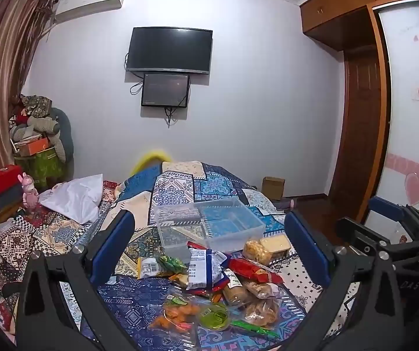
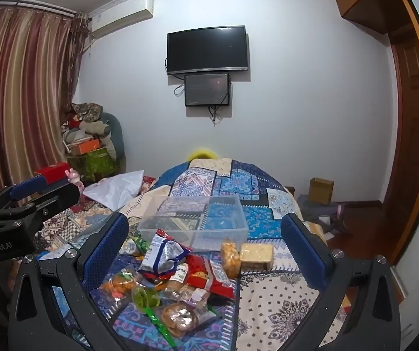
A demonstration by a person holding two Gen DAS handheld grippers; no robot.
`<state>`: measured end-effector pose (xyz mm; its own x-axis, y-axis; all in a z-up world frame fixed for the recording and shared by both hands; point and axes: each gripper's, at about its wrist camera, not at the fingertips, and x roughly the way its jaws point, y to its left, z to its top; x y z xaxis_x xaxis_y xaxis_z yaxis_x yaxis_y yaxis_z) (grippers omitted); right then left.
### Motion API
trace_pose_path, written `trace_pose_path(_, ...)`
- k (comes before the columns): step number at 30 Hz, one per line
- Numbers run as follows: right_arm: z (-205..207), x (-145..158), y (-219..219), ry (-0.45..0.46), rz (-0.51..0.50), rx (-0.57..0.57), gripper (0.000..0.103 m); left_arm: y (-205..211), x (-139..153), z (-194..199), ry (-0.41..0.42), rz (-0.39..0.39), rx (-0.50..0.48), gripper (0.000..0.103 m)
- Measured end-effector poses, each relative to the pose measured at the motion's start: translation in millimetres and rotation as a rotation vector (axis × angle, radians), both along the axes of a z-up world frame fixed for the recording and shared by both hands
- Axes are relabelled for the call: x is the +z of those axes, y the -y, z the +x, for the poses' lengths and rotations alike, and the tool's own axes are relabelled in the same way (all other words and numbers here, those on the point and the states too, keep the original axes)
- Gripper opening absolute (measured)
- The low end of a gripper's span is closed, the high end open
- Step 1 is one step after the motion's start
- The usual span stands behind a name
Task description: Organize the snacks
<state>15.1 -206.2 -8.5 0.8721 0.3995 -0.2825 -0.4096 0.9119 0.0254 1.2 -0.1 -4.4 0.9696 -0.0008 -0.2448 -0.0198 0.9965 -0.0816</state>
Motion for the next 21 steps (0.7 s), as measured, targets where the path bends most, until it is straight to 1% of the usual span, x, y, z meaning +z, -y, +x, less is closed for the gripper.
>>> trace_pose_path(21, -0.8, -3.6, -1.5, -0.007, 0.012, 0.004, 0.103, 6.0, -2.1, 1.0, -0.002, 0.011, -0.006, 0.103)
